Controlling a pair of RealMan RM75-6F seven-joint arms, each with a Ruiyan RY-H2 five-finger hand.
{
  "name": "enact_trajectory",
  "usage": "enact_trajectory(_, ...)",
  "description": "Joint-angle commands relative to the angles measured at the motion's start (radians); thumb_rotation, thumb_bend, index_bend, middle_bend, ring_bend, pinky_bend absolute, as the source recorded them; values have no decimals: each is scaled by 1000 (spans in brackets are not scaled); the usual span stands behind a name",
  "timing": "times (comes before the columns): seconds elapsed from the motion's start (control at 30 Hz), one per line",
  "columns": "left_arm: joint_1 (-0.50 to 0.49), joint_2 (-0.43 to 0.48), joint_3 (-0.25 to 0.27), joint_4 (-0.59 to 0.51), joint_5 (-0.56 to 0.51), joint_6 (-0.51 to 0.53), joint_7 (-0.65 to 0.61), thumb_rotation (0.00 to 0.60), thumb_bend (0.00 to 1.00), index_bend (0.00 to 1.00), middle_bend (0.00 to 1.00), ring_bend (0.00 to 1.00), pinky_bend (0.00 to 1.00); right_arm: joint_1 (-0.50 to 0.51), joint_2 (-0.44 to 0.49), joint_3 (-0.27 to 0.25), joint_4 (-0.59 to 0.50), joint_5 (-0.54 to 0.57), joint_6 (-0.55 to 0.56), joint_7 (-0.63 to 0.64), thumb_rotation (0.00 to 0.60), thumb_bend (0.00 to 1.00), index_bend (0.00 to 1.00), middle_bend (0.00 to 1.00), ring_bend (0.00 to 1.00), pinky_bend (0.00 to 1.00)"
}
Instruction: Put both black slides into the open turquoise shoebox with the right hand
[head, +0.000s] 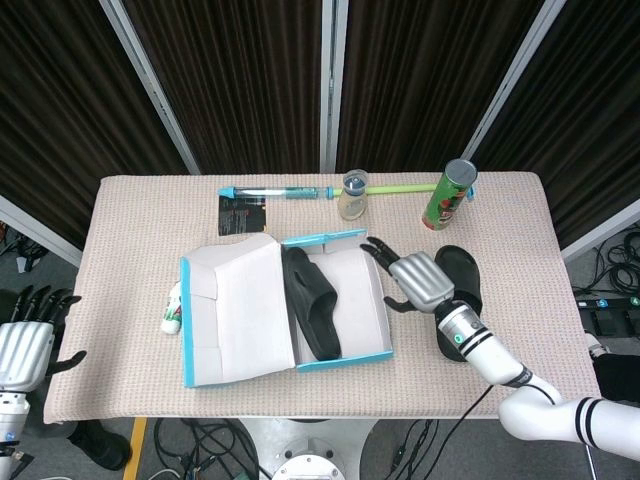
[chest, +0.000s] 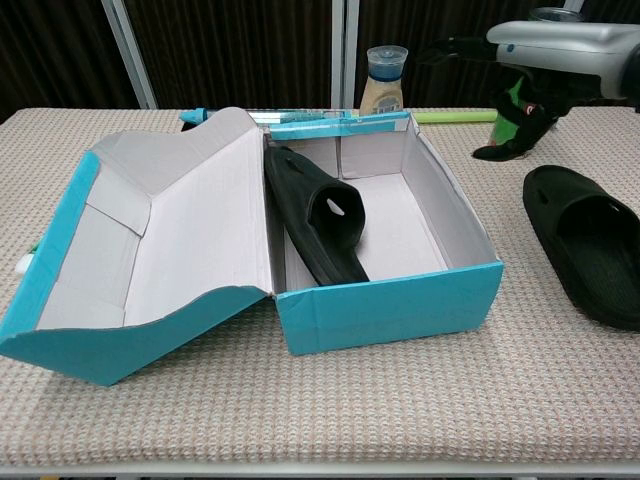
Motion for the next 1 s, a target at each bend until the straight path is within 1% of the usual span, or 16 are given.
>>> enact_trajectory(0.03, 0, -1, 0, 1, 0, 0, 1, 600, 0, 224, 142, 83, 53, 31, 25, -8, 62, 311, 3, -318, 600, 113, 0, 2, 702, 1000)
enact_trajectory(0.1, -2, -1, 0, 1, -2, -4, 2, 600, 0, 224, 142, 83, 53, 47, 10, -14, 83, 405, -4, -375, 600, 105, 0, 3, 703, 1000)
enact_trajectory(0.17, -3, -1, 1, 1, -1, -6, 3, 600, 0, 224, 141, 83, 53, 64, 0, -22, 102, 477, -21, -411, 600, 97, 0, 5, 703, 1000)
enact_trajectory(0.33, -8, -2, 2, 3, 1, -15, 4, 600, 0, 224, 141, 83, 53, 126, -32, -76, 154, 673, -58, -553, 600, 33, 0, 5, 703, 1000)
enact_trajectory(0.5, -10, -2, 4, 4, -3, -24, 3, 600, 0, 224, 141, 83, 53, 195, -56, -119, 182, 852, -103, -652, 600, 21, 0, 5, 705, 1000)
enact_trajectory(0.6, -8, -1, 3, 6, -8, -21, 0, 600, 0, 224, 141, 82, 53, 231, -45, -139, 176, 924, -129, -684, 600, 20, 0, 16, 706, 1000)
enact_trajectory(0.77, -10, -1, 3, 7, -12, -28, 0, 600, 0, 224, 141, 83, 53, 287, -40, -191, 164, 994, -127, -752, 600, 20, 0, 43, 711, 1000)
enact_trajectory(0.9, -12, -2, 4, 5, -11, -30, 2, 600, 0, 224, 142, 83, 53, 341, -91, -248, 189, 1056, -82, -850, 600, 19, 0, 76, 720, 1000)
enact_trajectory(1.0, -11, -1, 4, 4, -14, -30, 3, 600, 0, 224, 142, 82, 53, 363, -144, -276, 221, 1086, -30, -911, 600, 19, 5, 105, 725, 1000)
